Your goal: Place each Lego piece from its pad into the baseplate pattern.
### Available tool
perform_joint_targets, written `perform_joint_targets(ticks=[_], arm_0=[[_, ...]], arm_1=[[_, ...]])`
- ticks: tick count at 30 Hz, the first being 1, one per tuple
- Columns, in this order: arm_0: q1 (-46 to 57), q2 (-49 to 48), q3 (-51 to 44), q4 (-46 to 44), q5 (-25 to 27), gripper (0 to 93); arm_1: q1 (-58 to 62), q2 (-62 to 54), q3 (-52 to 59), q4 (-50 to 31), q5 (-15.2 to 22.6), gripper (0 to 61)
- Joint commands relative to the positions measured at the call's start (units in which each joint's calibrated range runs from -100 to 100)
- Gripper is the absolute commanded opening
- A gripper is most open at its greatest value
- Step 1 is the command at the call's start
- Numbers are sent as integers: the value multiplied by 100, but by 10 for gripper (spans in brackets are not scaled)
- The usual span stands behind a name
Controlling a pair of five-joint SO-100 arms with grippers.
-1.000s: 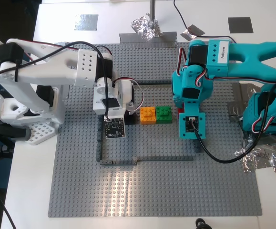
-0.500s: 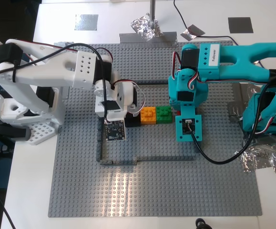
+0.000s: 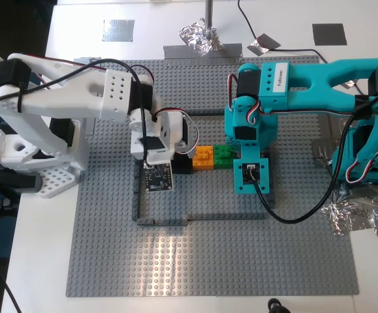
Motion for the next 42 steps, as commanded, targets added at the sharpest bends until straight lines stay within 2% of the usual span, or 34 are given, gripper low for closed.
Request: perform_joint_targets(ticks=[1,5,9,10,11,12,22,29,37,41,42], arm_0=[[29,-9,-198,-97,-20,68],[21,0,-189,-178,-20,68],[21,0,-135,-178,-20,68],[21,0,-135,-178,-20,68],[21,0,-135,-178,-20,68],[21,0,-135,-178,-20,68],[29,9,-108,-178,-20,72],[36,249,-216,-178,-20,72],[36,249,-216,-178,-20,78],[36,223,-207,-121,-20,133],[43,197,-207,-121,-20,164]], arm_1=[[-76,-382,-411,201,15,178],[-214,-571,-817,641,39,201],[-359,-811,-1395,1259,83,197],[-403,-846,-1594,1454,103,177],[-490,-863,-1982,1821,152,80],[-621,-863,-2497,2301,210,15],[-1701,-588,-4745,4245,371,2],[-3406,-562,-5377,4359,347,2],[-5655,571,-6379,4384,98,2],[-6293,1051,-6695,4310,29,2],[-6576,1515,-7138,4310,83,2]])
